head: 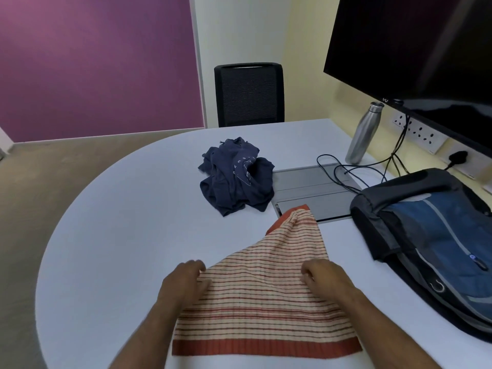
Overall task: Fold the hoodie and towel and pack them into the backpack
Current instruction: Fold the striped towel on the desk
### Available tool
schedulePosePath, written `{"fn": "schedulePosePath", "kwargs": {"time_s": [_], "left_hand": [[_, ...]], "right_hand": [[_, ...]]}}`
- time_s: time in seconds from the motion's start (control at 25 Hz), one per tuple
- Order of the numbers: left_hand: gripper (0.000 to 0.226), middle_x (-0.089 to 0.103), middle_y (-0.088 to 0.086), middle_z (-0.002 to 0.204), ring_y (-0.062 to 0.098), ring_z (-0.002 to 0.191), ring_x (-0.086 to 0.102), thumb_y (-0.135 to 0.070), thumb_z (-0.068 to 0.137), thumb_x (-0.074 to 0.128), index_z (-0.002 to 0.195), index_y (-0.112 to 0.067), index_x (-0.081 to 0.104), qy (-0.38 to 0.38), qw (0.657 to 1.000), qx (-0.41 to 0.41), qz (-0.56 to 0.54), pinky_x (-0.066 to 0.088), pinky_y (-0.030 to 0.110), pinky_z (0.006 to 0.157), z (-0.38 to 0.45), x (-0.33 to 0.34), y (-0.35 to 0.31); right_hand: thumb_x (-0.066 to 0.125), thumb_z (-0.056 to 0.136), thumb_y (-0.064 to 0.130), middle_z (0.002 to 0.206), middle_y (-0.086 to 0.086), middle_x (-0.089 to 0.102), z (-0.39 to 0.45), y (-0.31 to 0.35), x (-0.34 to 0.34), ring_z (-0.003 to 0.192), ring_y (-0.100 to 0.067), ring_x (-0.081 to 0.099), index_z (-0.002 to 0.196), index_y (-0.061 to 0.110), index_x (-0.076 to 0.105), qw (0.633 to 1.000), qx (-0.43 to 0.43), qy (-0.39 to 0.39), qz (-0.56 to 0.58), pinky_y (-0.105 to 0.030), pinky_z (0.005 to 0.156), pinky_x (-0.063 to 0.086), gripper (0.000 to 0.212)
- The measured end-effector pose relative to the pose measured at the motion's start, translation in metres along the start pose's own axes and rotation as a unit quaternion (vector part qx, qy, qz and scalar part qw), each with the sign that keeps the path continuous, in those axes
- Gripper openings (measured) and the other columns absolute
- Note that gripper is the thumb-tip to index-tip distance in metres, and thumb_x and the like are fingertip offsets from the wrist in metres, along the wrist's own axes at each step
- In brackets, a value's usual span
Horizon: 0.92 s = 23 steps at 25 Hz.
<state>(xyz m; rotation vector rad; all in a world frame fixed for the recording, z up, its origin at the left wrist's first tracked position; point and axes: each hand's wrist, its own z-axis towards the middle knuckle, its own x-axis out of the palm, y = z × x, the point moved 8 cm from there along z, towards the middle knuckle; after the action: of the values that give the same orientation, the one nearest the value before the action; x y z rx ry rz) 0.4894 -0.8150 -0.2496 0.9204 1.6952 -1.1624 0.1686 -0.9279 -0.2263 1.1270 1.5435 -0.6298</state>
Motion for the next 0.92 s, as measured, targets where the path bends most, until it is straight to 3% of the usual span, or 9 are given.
{"fn": "schedulePosePath", "kwargs": {"time_s": [0.16,0.28,0.4,0.48,0.56,0.68,0.76,0.84,0.92], "left_hand": [[0.053,0.055,-0.005,0.134,0.015,0.122,0.050,-0.046,0.089,0.062,0.137,-0.027,0.048,0.031,0.995,-0.063,-0.074,0.046,0.035,0.099,0.035,0.016,-0.001],[0.052,0.058,-0.004,0.126,0.014,0.111,0.055,-0.042,0.083,0.068,0.129,-0.027,0.051,0.093,0.987,-0.071,-0.114,0.048,0.030,0.094,0.048,0.035,-0.009],[0.036,0.063,-0.006,0.111,0.012,0.097,0.060,-0.032,0.081,0.069,0.114,-0.030,0.055,0.109,0.983,-0.075,-0.124,0.052,0.029,0.088,0.058,0.041,-0.008],[0.023,0.064,-0.008,0.103,0.010,0.090,0.060,-0.024,0.083,0.066,0.103,-0.031,0.058,0.105,0.984,-0.063,-0.128,0.053,0.027,0.083,0.060,0.037,-0.010],[0.015,0.062,-0.013,0.092,0.008,0.084,0.059,-0.021,0.081,0.062,0.090,-0.033,0.058,0.060,0.990,-0.032,-0.124,0.048,0.023,0.072,0.062,0.023,-0.017],[0.010,0.059,-0.014,0.082,0.007,0.076,0.051,-0.021,0.082,0.061,0.084,-0.030,0.056,-0.076,0.992,0.094,-0.040,0.035,0.019,0.067,0.052,-0.016,-0.044],[0.017,0.060,-0.011,0.073,0.008,0.063,0.050,-0.022,0.071,0.074,0.078,-0.025,0.059,-0.133,0.958,0.250,0.042,0.033,0.019,0.061,0.037,-0.020,-0.067],[0.016,0.060,-0.010,0.068,0.010,0.059,0.053,-0.028,0.069,0.072,0.076,-0.026,0.058,-0.104,0.914,0.378,0.105,0.038,0.021,0.055,0.016,0.003,-0.082],[0.012,0.063,-0.008,0.071,0.012,0.062,0.058,-0.037,0.079,0.058,0.080,-0.025,0.062,-0.013,0.896,0.429,0.117,0.048,0.023,0.059,0.003,0.035,-0.085]], "right_hand": [[0.050,0.099,0.032,0.144,0.003,0.052,0.057,0.035,-0.010,0.129,-0.019,0.049,0.140,0.025,0.049,0.999,-0.021,-0.027,0.024,-0.035,0.110,0.038,0.042],[0.045,0.100,0.022,0.155,-0.001,0.039,0.089,0.062,-0.006,0.140,-0.021,0.038,0.149,0.025,0.034,0.998,-0.056,-0.005,0.008,-0.040,0.117,0.030,0.051],[0.045,0.098,0.016,0.159,-0.004,0.030,0.109,0.073,0.009,0.146,-0.024,0.028,0.154,0.024,0.023,0.995,-0.067,0.046,-0.061,-0.049,0.121,0.019,0.061],[0.048,0.098,0.020,0.152,-0.003,0.042,0.113,0.074,0.013,0.139,-0.025,0.035,0.147,0.025,0.037,0.992,-0.064,0.055,-0.094,-0.051,0.119,0.018,0.050],[0.050,0.097,0.021,0.136,0.000,0.056,0.112,0.075,0.008,0.126,-0.022,0.045,0.124,0.026,0.059,0.989,-0.083,0.026,-0.123,-0.047,0.116,0.024,0.029],[0.053,0.091,0.022,0.123,0.001,0.060,0.104,0.070,-0.001,0.114,-0.019,0.048,0.107,0.022,0.066,0.986,-0.128,-0.056,-0.091,-0.039,0.109,0.036,0.020],[0.056,0.086,0.024,0.123,0.001,0.060,0.098,0.063,-0.006,0.113,-0.018,0.050,0.107,0.020,0.064,0.982,-0.152,-0.108,-0.039,-0.037,0.107,0.041,0.023],[0.055,0.087,0.025,0.128,0.001,0.059,0.092,0.057,-0.003,0.115,-0.016,0.050,0.114,0.021,0.061,0.983,-0.149,-0.107,0.004,-0.036,0.105,0.045,0.028],[0.056,0.090,0.025,0.146,0.001,0.047,0.091,0.055,0.006,0.131,-0.017,0.043,0.134,0.025,0.051,0.986,-0.144,-0.086,-0.005,-0.037,0.111,0.040,0.044]]}}
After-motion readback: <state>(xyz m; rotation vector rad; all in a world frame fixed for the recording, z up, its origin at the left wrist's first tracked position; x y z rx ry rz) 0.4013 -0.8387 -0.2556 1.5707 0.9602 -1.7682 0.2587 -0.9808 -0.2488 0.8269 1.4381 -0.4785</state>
